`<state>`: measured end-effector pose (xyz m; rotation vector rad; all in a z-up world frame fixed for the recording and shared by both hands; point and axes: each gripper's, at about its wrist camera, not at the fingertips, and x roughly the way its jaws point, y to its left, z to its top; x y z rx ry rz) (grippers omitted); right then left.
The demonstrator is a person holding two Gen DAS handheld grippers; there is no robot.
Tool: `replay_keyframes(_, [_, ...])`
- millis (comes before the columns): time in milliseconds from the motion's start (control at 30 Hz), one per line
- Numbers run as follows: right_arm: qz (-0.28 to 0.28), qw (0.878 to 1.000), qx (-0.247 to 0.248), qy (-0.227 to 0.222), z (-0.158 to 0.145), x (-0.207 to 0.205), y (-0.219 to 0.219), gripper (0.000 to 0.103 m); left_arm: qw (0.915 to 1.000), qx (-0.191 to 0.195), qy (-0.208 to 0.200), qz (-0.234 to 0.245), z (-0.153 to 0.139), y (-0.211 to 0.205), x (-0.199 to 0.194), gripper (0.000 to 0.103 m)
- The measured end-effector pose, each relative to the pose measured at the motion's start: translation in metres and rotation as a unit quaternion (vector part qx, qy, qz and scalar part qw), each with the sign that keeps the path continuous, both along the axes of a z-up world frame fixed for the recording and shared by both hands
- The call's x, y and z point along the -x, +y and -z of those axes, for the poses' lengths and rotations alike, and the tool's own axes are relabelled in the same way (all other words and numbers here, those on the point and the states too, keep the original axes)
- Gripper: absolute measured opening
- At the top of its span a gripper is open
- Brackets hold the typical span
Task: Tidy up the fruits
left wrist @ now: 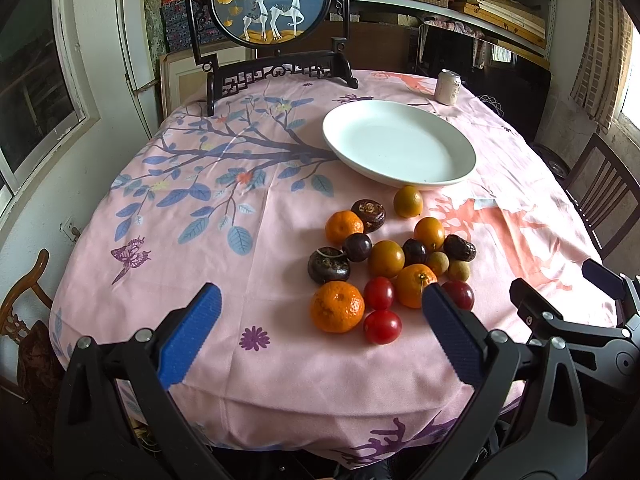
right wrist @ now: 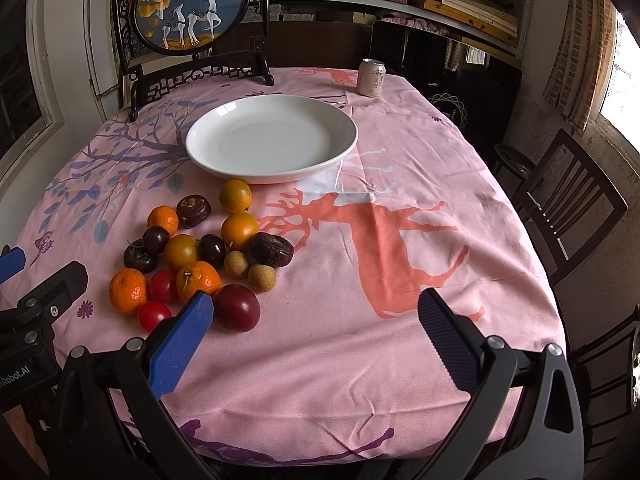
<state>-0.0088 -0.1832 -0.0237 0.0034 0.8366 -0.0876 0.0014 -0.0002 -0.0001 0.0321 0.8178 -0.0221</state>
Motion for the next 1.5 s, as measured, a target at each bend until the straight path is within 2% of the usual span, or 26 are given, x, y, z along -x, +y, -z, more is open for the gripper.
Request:
replay_keyframes(833, [-0.001,1.000,0.000,0.002,0.000,-0.001,0.002,0.102,1.0000,-0.001,0.001,0.000,0.000,0.000,-0.001,0.101])
replay_keyframes(867, [-0.001,1.000,0.000,0.003,0.000,-0.001,0.002,0.102,1.0000,-0.003,0.000,0.001,0.008,0.002,0.002,0.101])
replay_keyframes(1000, [-0.021,1.000,-0.008,0.020,0.011,-0.004,0.006,0.102,1.0000,-0.007,-0.004,-0.002,0.009,0.005,0.007,0.101])
replay_keyframes(1100, [-0.050,0.998,-0.018,0.035,0.027,-0.005,0.013,0.102,0.9998,-0.005,0.016,-0.013,0.036,0.020,0.011,0.101])
replay_keyframes(1133, [-0.064,0.997,-0.030,0.036,0.032,-0.005,0.016,0.102,0.9995,-0.003,0.026,-0.017,0.054,0.028,0.012,0.101])
replay_keyframes(1167, [-0.077,0.995,-0.040,0.038,0.036,-0.004,0.018,0.100,0.9995,-0.003,0.027,-0.017,0.052,0.029,0.010,0.101])
replay_keyframes(1200, [-0.091,0.994,-0.046,0.039,0.038,-0.002,0.022,0.091,0.9991,-0.005,0.035,-0.023,0.061,0.034,0.012,0.101])
replay_keyframes(1267, [-0.114,0.991,-0.045,0.047,0.043,0.000,0.030,0.080,0.9987,-0.002,0.044,-0.028,0.057,0.040,0.008,0.101])
replay_keyframes(1333, [-0.129,0.989,-0.055,0.055,0.048,-0.003,0.035,0.075,0.9981,0.008,0.052,-0.030,0.059,0.045,0.007,0.101])
replay_keyframes(1433, [-0.136,0.987,-0.064,0.063,0.056,-0.016,0.039,0.062,0.9977,0.013,0.060,-0.027,0.059,0.044,0.006,0.101])
replay_keyframes(1467, [-0.136,0.987,-0.062,0.066,0.061,-0.022,0.040,0.055,0.9977,0.013,0.061,-0.024,0.059,0.043,0.006,0.101])
replay_keyframes(1500, [-0.135,0.986,-0.060,0.072,0.066,-0.028,0.041,0.043,0.9978,0.012,0.062,-0.023,0.058,0.041,0.006,0.101])
